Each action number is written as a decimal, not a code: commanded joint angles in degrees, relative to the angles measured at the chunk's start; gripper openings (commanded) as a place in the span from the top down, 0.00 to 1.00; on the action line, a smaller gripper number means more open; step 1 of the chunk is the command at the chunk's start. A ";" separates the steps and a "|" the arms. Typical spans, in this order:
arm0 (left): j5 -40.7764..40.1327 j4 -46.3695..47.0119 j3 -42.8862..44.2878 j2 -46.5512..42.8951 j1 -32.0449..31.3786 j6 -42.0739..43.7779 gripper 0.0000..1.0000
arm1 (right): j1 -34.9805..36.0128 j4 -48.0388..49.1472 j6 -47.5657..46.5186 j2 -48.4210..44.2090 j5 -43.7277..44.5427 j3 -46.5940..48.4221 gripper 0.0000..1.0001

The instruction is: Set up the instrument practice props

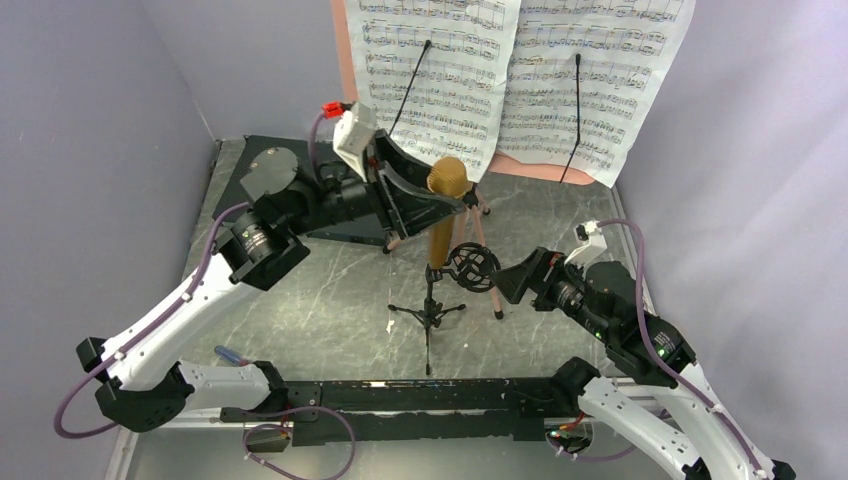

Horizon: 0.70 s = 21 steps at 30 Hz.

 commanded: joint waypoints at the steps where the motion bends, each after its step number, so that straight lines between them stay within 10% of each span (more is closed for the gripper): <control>1: -9.34 -3.16 3.83 1.10 -5.78 6.19 0.97 | 0.25 -0.18 -0.74 -0.49 2.33 0.88 0.01; 21: -17.99 -10.79 18.00 13.49 -18.67 18.52 0.97 | 0.20 2.15 -7.10 0.95 8.82 3.30 0.01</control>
